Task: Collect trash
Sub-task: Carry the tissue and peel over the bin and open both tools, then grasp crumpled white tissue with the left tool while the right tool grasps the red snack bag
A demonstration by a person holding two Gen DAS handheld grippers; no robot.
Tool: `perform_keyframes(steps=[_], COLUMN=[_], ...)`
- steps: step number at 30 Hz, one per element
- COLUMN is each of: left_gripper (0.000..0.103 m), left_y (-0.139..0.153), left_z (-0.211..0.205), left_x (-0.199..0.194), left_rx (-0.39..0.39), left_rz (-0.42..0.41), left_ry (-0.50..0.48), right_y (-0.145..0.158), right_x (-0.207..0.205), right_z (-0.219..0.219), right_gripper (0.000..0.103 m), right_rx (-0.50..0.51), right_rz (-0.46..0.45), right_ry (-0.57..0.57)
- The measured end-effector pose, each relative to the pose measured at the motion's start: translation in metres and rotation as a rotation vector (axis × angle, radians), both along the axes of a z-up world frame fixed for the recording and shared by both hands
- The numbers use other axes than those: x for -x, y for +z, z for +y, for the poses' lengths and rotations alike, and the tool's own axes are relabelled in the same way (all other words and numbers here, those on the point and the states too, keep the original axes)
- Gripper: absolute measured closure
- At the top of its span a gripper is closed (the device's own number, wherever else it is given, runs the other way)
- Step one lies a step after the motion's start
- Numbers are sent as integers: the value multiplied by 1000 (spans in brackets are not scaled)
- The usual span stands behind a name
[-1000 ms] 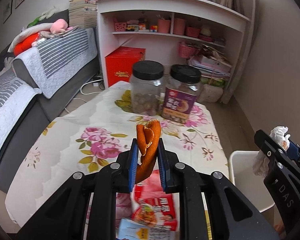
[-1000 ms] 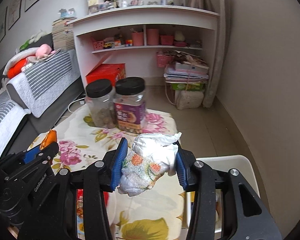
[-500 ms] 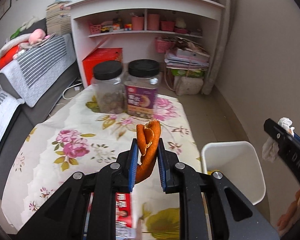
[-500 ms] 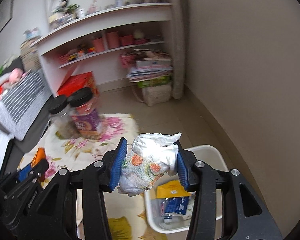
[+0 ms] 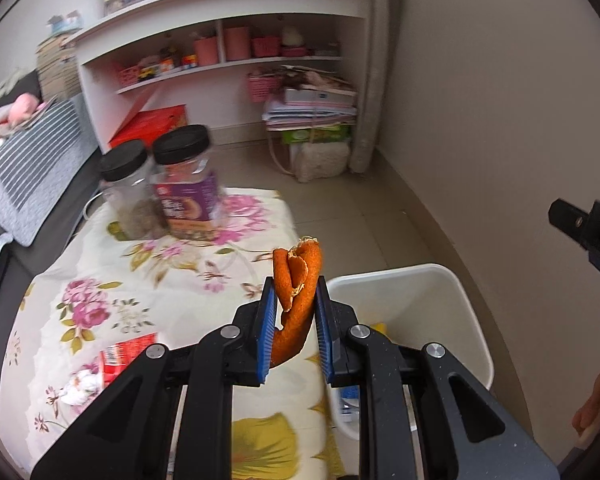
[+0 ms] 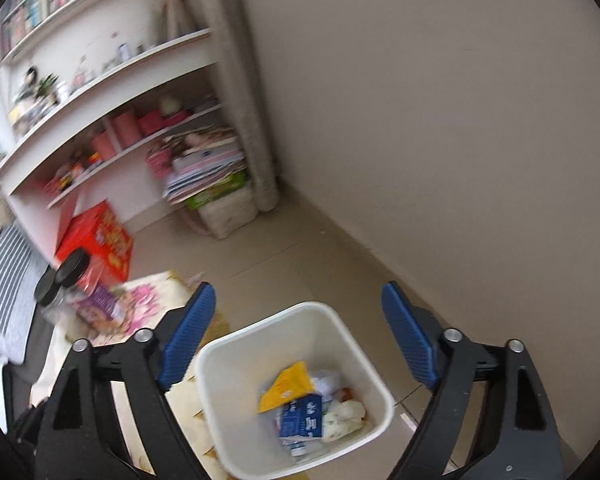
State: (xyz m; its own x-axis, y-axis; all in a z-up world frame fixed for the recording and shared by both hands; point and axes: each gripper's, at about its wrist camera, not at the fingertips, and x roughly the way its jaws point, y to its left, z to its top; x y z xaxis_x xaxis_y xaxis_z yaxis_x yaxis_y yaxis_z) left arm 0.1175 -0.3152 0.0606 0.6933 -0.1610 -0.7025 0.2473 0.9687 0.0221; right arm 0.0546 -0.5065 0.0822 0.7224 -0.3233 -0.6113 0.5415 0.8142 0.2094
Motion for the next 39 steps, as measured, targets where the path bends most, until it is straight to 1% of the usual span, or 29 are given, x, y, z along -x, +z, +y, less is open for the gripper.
perform_keyframes(steps=[5,9,10,11,13,15,17,22,27,32,39], left_gripper=[83,81,76,65,55,54,49,42,36,29,27], left_y=[-4,-8,-10,-11,-15,-17,-21,-24,-26,-26,-29], left_z=[-35,-61,-68,-75,-82,-86,-87,-81,-67,-41,9], left_x=[4,4,4,4,6,8,10,13,13,17,20], left_rx=[-8,-5,-15,-24,-33,-32,-35,-42,-47,-73,-112], left_rz=[4,36,46,50,57,67,79,83,84,74,70], left_ry=[-50,-102,-117,-129,-143,-150,-151,-141,-109,-65,2], right_y=[-2,-4,-5,-6,-6,-6,-6,-6,-8,-14,-25], right_x=[16,26,28,30,33,37,39,38,28,15,-9], right_z=[-30,-46,-49,-52,-56,-59,-61,-58,-43,-18,29], right_gripper=[13,12,12,11,10,9,8,7,7,7,7], right_rx=[-15,-39,-41,-41,-29,-22,-17,-2,30,87,140], right_rz=[-13,-13,-12,-12,-13,-15,-17,-4,40,99,184], right_ry=[-90,-132,-140,-148,-166,-173,-177,-164,-115,-43,100])
